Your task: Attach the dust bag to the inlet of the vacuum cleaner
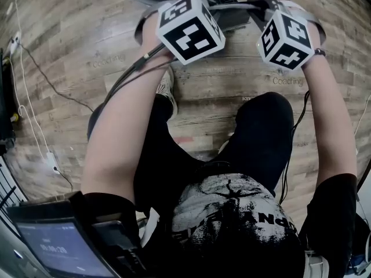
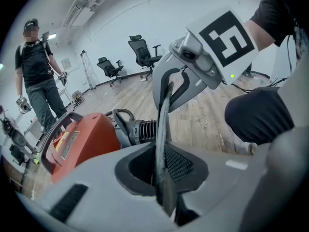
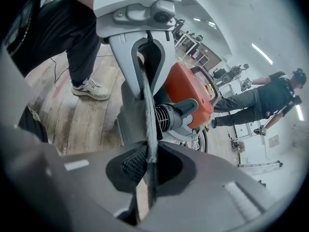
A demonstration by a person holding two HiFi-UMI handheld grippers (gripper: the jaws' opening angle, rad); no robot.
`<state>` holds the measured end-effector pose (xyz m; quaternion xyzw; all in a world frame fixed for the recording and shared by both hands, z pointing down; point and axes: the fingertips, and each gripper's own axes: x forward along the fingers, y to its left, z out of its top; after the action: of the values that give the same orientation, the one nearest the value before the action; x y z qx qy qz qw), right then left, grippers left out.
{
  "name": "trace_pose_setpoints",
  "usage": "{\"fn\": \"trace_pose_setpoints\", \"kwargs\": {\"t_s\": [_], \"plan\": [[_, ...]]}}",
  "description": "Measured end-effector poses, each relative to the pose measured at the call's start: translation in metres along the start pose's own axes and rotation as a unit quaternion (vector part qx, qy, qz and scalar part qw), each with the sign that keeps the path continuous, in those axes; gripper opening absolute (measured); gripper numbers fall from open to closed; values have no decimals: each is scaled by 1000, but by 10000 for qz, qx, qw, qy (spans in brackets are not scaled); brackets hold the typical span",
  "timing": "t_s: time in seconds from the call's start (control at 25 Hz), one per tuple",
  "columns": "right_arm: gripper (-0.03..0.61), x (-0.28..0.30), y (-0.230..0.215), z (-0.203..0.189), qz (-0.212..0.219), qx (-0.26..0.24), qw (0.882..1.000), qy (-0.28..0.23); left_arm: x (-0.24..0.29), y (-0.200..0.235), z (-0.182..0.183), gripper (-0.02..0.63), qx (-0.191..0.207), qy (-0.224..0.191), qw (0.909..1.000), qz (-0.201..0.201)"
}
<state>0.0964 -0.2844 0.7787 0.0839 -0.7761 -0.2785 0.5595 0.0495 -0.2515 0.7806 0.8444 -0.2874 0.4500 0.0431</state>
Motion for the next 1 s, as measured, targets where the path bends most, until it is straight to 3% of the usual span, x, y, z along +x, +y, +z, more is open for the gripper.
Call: {"fn": "trace_pose_setpoints", "kwargs": {"t_s": [0.4,0.64,0.88,1.0], "plan": [[21,-4,2,0,103,34,9999,-32,-4,3,0,40,-39,90,9999,-110],[23,9,-4,-2,95,74,9999,46,6,0,-4,41,-441,21,9984,-362],[23,4,-4,4,8,-254,9997,52,2,7,-5,43,-26,155,9999,-58],[26,8,-8,6,-101,-318,9994,43,1,8,-6,44,-172,120,9998,-51]]}}
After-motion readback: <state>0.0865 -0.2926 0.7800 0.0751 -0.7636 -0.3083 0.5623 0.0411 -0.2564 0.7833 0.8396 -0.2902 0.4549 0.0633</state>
